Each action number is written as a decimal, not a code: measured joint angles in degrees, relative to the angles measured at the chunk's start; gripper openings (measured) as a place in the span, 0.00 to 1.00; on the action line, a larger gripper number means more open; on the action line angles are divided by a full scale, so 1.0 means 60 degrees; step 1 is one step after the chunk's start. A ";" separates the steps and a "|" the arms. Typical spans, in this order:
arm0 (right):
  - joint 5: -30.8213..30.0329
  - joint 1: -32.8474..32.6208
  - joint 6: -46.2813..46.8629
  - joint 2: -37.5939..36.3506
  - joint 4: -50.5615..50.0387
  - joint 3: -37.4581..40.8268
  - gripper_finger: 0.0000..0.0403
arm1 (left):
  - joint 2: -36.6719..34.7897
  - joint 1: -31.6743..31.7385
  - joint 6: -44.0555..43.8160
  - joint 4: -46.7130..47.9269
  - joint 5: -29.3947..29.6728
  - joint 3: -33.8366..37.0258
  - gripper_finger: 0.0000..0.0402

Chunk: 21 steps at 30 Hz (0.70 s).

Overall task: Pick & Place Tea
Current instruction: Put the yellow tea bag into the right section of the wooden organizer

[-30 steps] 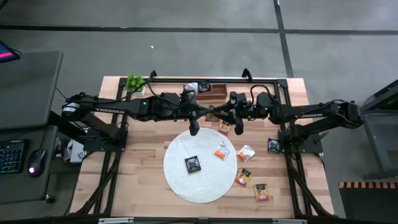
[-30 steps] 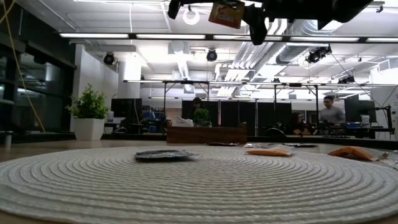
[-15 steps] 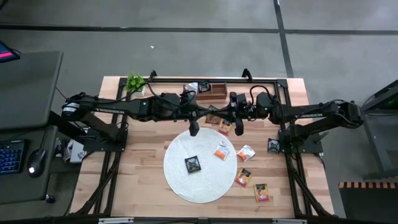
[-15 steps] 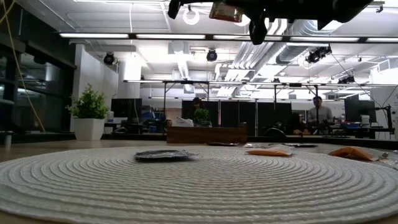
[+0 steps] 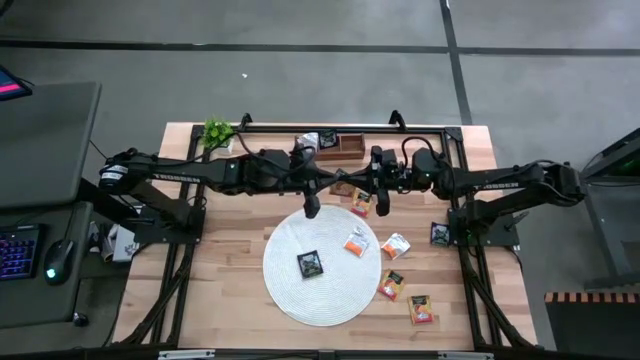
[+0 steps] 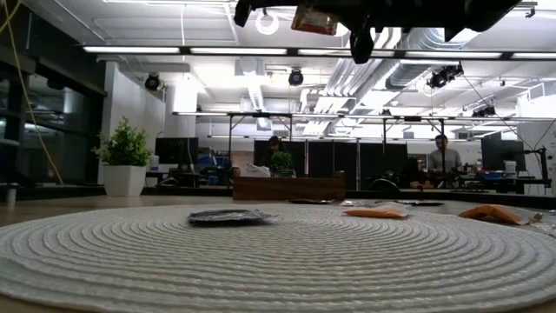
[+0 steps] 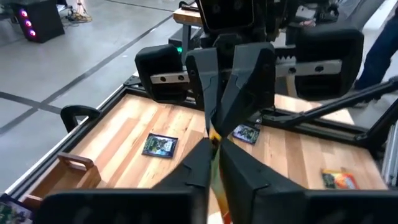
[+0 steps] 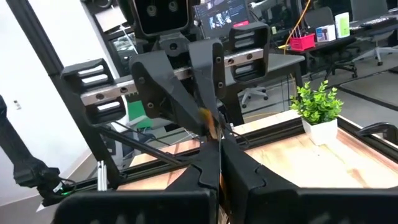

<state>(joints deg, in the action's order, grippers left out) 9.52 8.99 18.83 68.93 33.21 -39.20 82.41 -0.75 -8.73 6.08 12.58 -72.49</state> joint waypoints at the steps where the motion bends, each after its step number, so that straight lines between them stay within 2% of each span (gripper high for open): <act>1: -0.0001 0.0001 0.0000 0.0000 -0.0001 0.0000 0.00 | 0.0000 0.0003 0.0094 0.0033 0.0000 0.0000 0.14; 4: -0.0076 0.0004 -0.0063 0.0000 -0.0058 0.0000 0.00 | 0.0000 0.0000 0.0153 0.0058 0.0177 0.0000 0.28; 11: -0.0383 0.0007 -0.0142 0.0000 -0.0353 0.0000 0.00 | -0.0172 0.0000 -0.0080 0.0583 0.1703 0.0013 0.59; 16: -0.0512 0.0155 -0.0092 -0.0004 -0.0759 0.0000 0.00 | -0.0934 0.0000 -0.0120 0.1233 0.3330 0.0004 0.67; 21: -0.0381 0.0796 0.0105 -0.0004 -0.2011 -0.0295 0.00 | -0.1988 0.0000 -0.0127 0.1682 0.3579 0.0011 0.67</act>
<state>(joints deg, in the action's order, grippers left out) 7.23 13.77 19.46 68.90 21.15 -40.97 70.48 -0.75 -9.49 16.18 34.05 -72.42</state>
